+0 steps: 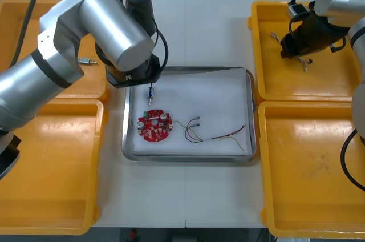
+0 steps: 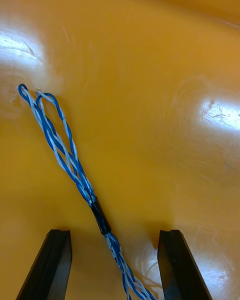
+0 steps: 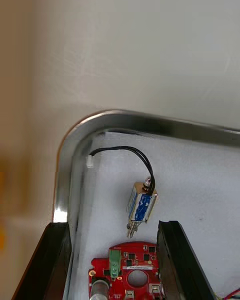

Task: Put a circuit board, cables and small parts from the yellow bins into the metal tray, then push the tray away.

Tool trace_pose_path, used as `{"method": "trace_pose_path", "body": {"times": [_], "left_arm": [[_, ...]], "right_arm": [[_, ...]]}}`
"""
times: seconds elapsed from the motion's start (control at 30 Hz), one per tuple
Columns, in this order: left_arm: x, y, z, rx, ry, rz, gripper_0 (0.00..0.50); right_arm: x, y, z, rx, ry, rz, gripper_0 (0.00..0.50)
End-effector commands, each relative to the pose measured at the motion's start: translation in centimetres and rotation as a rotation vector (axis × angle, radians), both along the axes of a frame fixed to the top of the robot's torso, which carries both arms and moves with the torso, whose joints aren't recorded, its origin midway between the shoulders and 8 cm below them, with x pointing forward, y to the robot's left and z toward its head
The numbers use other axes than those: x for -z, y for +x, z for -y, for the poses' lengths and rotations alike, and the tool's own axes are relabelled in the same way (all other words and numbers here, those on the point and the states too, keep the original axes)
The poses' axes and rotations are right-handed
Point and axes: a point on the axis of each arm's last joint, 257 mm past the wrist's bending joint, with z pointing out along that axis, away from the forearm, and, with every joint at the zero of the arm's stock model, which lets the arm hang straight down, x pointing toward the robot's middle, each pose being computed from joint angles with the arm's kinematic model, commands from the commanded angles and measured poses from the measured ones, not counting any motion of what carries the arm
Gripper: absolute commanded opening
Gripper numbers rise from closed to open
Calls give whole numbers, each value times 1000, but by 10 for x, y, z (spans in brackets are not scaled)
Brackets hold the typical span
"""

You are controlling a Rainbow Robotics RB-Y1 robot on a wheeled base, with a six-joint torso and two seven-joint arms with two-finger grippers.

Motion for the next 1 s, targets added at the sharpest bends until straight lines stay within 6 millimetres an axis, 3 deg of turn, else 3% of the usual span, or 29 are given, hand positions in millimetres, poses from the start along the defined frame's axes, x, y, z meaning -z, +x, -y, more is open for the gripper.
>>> {"method": "trace_pose_path", "body": {"times": [0.03, 0.07, 0.17, 0.23, 0.53, 0.77, 1.0], "left_arm": [[-71, 13, 1, -104, -107, 77, 500], [-74, 14, -3, -114, -108, 77, 500], [-91, 17, -25, -169, -136, 67, 500], [-99, 22, -39, -204, -143, 68, 500], [-126, 43, -103, -369, -198, 64, 500], [-130, 58, -146, -472, -234, 67, 500], [-120, 74, -163, -536, -292, 61, 500]], "right_arm": [[0, 1, 3, -14, -20, 9, 313], [0, 1, 3, -14, -20, 9, 280], [1, 0, 5, -12, -17, 8, 75], [3, 0, 4, -14, -15, 6, 6], [0, -3, 12, -11, -25, -2, 0], [-34, -13, 20, -26, -63, -27, 0], [-71, -35, 17, -28, -44, -41, 0]]}}
